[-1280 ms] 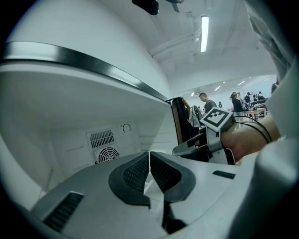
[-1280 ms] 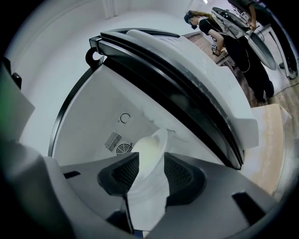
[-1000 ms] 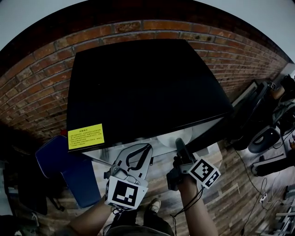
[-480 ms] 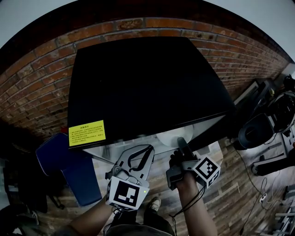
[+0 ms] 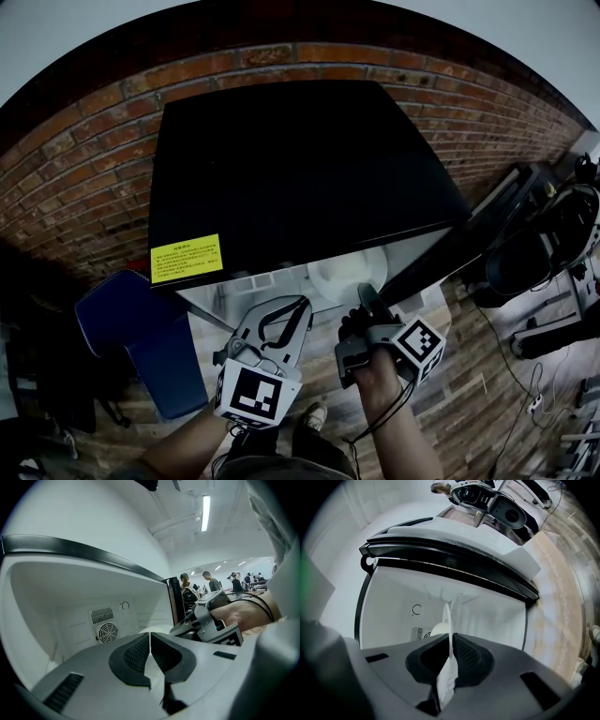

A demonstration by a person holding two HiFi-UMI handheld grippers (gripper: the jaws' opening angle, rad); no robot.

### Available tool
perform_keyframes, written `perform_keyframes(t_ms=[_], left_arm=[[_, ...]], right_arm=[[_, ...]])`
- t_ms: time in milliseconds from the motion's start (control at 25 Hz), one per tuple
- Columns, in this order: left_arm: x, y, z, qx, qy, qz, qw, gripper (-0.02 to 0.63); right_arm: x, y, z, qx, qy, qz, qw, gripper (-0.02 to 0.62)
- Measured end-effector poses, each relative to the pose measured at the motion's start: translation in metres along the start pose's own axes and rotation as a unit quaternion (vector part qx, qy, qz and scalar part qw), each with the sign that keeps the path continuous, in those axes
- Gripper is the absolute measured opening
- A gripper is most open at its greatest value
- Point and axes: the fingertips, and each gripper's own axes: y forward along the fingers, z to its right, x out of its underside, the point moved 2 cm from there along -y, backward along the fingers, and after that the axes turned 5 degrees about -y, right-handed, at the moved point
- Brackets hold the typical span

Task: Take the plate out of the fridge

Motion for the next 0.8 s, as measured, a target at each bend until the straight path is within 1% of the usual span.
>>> perform_keyframes(t_ms=[120, 200, 320, 560, 800], left_arm=[[-0.003, -0.005, -0.001, -0.004, 0.002, 0.004, 1.0000, 0.021], [-0.006, -0.009, -0.002, -0.006, 0.004, 0.007, 0.9999, 0.021], [-0.011, -0.017, -0.002, -0.010, 0.004, 0.009, 0.9999, 0.021], [-0.026, -0.028, -0.003, -0.017, 0.010, 0.027, 0.9994, 0.021], [-0.041, -0.045, 0.002, -0.016, 0.019, 0.044, 0.9987, 0.021]], right_arm=[[0.004, -0.006, -0.002, 0.004, 0.020, -0.004, 1.000, 0.037], [0.006, -0.010, -0.008, -0.001, 0.030, -0.006, 1.000, 0.037], [0.007, -0.019, -0.021, -0.011, 0.036, -0.005, 0.999, 0.037], [0.000, -0.044, -0.052, -0.032, 0.040, 0.001, 0.999, 0.037], [-0.001, -0.076, -0.075, -0.053, 0.050, 0.003, 0.997, 0.037]])
